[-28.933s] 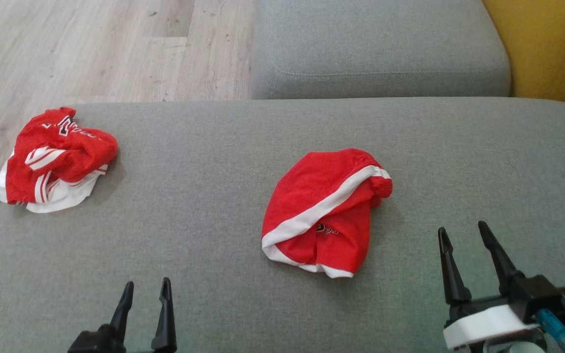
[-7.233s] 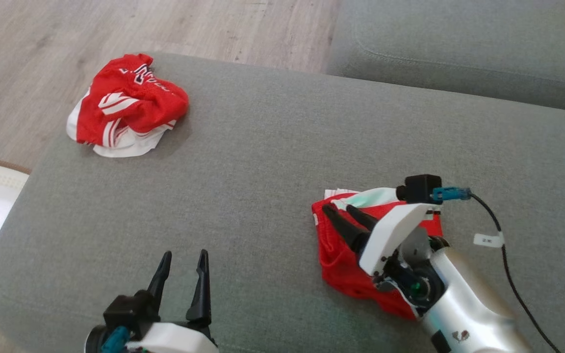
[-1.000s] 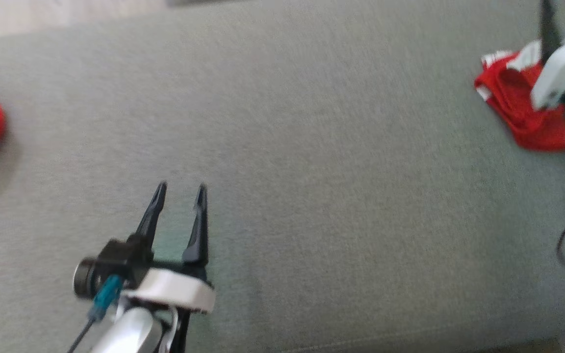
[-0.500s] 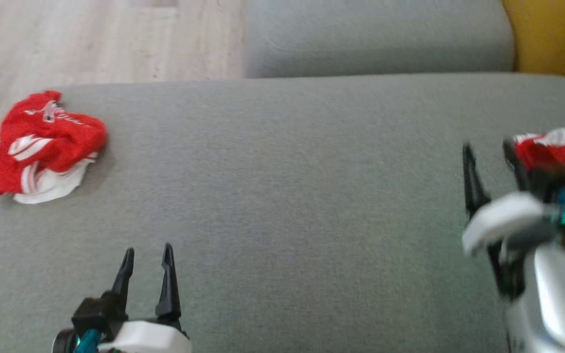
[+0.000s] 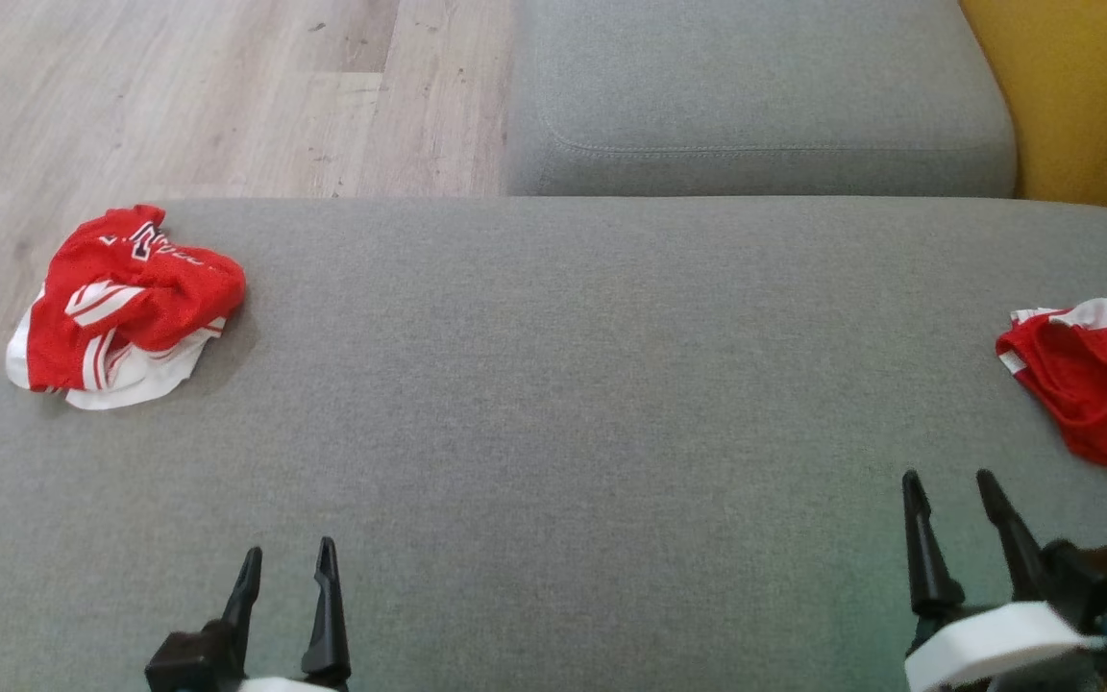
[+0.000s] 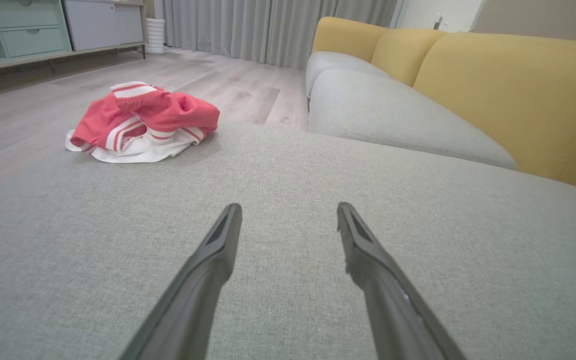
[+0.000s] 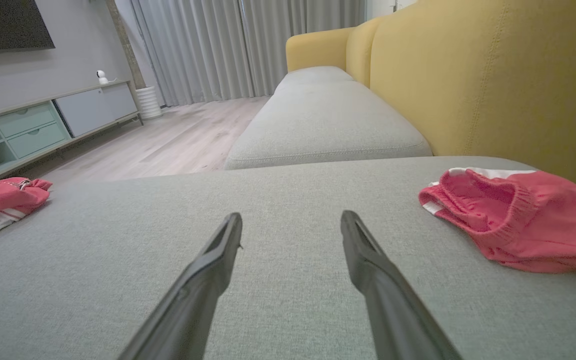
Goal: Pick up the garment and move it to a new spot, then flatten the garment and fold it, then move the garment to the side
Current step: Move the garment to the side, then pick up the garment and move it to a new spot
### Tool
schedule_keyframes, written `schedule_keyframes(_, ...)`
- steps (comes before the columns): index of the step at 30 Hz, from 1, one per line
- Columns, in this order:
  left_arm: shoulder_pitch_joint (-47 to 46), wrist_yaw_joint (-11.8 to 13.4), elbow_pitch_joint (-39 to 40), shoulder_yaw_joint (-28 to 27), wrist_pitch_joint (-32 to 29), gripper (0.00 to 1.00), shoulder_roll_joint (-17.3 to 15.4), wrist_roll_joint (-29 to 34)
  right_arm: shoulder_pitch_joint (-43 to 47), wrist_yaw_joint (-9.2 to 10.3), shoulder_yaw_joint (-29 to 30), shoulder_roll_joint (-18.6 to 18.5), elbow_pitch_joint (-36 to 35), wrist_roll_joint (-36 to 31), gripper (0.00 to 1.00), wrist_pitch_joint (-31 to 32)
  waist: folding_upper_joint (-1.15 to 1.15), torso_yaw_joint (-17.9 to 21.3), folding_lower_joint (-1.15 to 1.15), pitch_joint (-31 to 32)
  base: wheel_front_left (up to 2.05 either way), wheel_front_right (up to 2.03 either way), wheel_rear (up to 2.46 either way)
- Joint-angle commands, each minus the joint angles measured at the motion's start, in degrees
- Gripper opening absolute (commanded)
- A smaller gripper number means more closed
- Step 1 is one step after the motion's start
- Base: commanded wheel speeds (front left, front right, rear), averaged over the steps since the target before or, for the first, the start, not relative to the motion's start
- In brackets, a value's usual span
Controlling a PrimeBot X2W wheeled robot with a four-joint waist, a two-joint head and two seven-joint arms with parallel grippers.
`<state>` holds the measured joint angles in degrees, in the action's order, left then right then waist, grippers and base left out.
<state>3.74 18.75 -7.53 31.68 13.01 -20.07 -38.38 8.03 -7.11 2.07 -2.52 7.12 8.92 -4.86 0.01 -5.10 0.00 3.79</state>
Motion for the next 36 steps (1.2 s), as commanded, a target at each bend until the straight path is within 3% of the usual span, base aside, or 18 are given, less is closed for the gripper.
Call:
schedule_keyframes(1,-2.39,0.22,1.03,-1.73,0.46,1.0,-0.98,-0.64,-1.1,-0.37,-1.83,-0.37,-2.49,0.04,1.0,-0.77,-0.01,0.17,0.0,-0.03,0.0,0.0,0.0)
schedule_keyframes(20,-3.74,-0.3,0.01,-0.51,0.24,1.0,-0.46,-0.66,1.11,-0.37,-3.52,-0.36,-4.11,0.56,1.0,-0.42,-0.01,-1.04,0.0,-0.43,0.0,0.0,0.0)
schedule_keyframes(24,-4.4,-0.25,0.08,-0.3,-0.06,1.0,-0.54,-0.44,0.87,-0.37,-4.05,-0.36,-4.64,0.59,1.0,-0.39,-0.01,-4.94,0.0,-0.2,0.0,0.0,0.0)
schedule_keyframes(36,-3.75,1.04,3.07,-1.6,-0.96,1.0,-3.7,-0.15,0.27,-0.37,-7.82,-0.36,-3.81,3.4,1.0,-1.13,-0.01,-21.89,0.0,0.7,0.0,0.0,0.0)
